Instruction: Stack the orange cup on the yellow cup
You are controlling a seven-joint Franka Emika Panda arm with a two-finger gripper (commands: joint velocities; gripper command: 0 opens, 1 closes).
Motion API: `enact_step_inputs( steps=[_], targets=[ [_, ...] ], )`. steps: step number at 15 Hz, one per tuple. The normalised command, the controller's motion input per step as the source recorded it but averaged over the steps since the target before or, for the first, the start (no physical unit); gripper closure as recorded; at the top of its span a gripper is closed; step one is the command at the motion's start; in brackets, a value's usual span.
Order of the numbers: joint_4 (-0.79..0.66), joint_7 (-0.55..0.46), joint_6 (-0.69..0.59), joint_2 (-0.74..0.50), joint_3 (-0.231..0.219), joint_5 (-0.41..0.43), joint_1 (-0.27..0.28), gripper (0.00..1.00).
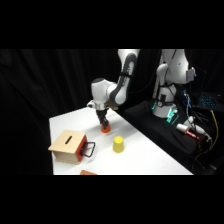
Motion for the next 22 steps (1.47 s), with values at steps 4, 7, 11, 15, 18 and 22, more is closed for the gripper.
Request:
enact_step_inputs(
  steps=[4,7,11,15,18,22],
  targets=[
    [-0.01,-0.07,-0.18,-0.16,-0.026,-0.02,0.041,0.54],
    [-0.13,0.08,-0.34,-0.43,-0.124,-0.16,0.166,0.54],
    [-0.18,0.19,-0.41,-0.58,-0.133,-0.249,0.201,0.54],
    [-0.14,0.23,-0.34,-0.52,-0.036,-0.241,0.17,0.54],
    [-0.06,0.21,-0.23,-0.35,0.072,-0.171,0.148,0.54],
    [0.01,0.22,-0.2,-0.21,0.115,-0.192,0.142,0.54]
  ],
)
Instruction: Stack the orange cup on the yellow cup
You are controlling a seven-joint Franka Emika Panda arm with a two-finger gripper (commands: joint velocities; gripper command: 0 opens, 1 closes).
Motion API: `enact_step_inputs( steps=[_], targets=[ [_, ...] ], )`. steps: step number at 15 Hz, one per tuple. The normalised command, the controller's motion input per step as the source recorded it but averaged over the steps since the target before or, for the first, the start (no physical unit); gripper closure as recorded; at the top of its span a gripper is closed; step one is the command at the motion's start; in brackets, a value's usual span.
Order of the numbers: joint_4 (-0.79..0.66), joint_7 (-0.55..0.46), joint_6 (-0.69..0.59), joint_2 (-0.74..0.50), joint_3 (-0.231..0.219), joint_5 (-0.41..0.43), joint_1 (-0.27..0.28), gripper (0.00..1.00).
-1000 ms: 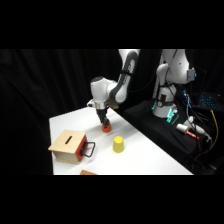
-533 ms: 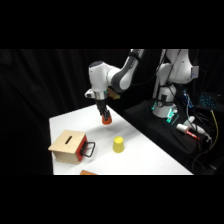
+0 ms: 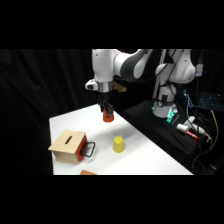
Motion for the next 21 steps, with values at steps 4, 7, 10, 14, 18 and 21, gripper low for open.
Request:
enact_step_inputs(
  steps=[4,7,10,14,18,21],
  targets=[
    [0.09,0.22,-0.18,-0.09,0.129,-0.207,0.146,0.54],
    [0.13,0.17,-0.11,0.0,0.106,-0.207,0.126,0.54],
    [0.13,0.11,-0.06,0.04,0.072,-0.146,0.085,0.54],
    [0.1,0.09,0.02,0.06,0.054,-0.098,0.061,0.54],
    [0.06,0.1,0.15,0.11,0.043,-0.089,0.056,0.54],
    [0.03,0.07,0.19,0.13,-0.003,-0.079,0.017,0.54]
  ],
)
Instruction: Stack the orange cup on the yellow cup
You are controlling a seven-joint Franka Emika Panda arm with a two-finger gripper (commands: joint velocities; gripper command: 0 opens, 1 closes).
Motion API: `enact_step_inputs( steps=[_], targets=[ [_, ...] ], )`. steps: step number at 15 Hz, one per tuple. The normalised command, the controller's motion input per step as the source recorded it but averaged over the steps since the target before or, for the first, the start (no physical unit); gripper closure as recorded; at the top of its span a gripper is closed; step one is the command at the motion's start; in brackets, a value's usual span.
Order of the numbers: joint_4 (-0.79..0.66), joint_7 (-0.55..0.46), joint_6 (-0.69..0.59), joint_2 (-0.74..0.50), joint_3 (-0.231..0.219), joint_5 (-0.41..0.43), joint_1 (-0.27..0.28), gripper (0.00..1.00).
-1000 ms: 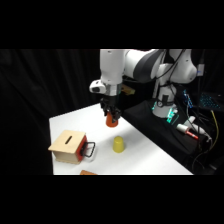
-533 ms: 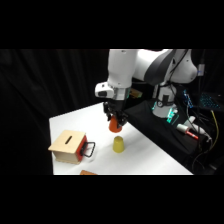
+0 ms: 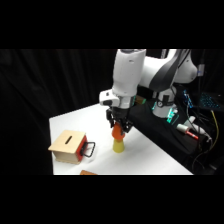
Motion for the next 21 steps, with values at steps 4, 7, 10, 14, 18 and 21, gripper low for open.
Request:
enact_step_inputs(
  steps=[4,7,10,14,18,21],
  targets=[
    [-0.01,0.0,0.2,0.13,-0.044,-0.027,-0.019,0.54],
    [-0.04,-0.12,0.24,0.1,-0.042,0.095,-0.051,0.54],
    [-0.04,-0.23,0.26,0.08,-0.022,0.207,-0.085,0.54],
    [0.0,-0.34,0.24,0.1,0.019,0.296,-0.111,0.54],
    [0.03,-0.24,0.1,0.04,0.003,0.183,-0.073,0.01],
    [0.01,-0.15,0.0,-0.06,-0.033,0.093,-0.023,0.0]
  ],
)
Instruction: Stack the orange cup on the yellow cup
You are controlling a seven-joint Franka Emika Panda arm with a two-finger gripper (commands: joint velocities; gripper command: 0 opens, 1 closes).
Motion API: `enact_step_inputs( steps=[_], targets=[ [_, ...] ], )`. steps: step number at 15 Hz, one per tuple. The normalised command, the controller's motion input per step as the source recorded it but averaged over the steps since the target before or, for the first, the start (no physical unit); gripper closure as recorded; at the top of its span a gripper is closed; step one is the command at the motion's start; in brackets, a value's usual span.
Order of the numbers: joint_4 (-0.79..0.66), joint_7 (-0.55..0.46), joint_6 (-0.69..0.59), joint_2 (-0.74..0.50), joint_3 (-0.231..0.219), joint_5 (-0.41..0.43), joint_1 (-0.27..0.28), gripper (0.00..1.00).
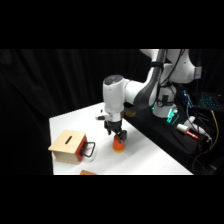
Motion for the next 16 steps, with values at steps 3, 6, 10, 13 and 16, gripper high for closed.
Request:
enact_step_inputs(
  steps=[3,6,10,13,16],
  targets=[
    [0.0,-0.19,-0.12,-0.14,-0.002,0.119,-0.023,0.0],
    [-0.03,-0.2,-0.28,-0.32,0.022,0.106,0.008,0.0],
    [-0.04,-0.16,-0.36,-0.46,0.041,0.12,0.043,0.0],
    [0.07,-0.12,-0.42,-0.39,0.012,0.141,0.034,0.0],
    [0.15,-0.03,-0.4,-0.29,-0.027,0.069,0.013,0.0]
  ],
)
